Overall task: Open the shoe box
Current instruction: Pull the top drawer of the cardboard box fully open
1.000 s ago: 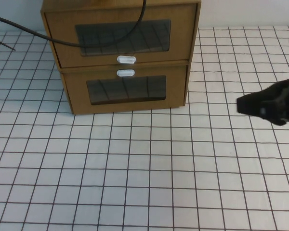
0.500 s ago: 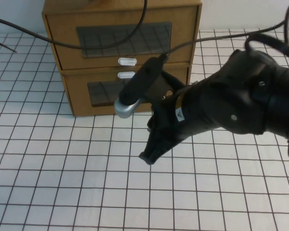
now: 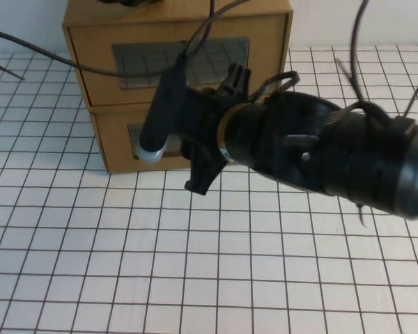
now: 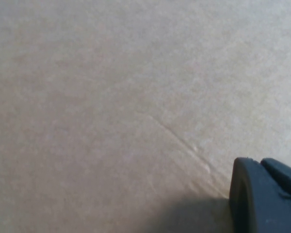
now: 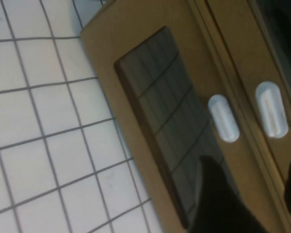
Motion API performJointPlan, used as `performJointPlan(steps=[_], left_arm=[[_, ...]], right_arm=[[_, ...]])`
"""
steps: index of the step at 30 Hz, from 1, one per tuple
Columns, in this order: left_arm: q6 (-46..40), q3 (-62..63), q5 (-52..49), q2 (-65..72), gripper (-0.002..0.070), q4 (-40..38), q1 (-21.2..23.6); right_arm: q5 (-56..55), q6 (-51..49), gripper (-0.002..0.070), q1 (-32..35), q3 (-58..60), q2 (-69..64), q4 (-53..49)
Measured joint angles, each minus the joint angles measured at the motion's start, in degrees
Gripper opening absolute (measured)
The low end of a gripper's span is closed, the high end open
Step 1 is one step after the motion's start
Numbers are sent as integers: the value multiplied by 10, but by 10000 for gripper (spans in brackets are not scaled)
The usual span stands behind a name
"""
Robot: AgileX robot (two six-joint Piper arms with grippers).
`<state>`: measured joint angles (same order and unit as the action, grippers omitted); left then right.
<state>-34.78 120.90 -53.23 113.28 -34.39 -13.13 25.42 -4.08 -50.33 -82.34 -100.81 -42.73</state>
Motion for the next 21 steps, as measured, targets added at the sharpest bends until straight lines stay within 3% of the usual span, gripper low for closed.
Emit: performJointPlan(steps=[8, 21], left_arm=[[0, 3, -12, 0, -2, 0, 0], [0, 3, -14, 0, -2, 0, 0]], right_arm=[[-7, -6, 269, 0, -74, -83, -95], [-21, -7, 267, 45, -117, -127, -133]])
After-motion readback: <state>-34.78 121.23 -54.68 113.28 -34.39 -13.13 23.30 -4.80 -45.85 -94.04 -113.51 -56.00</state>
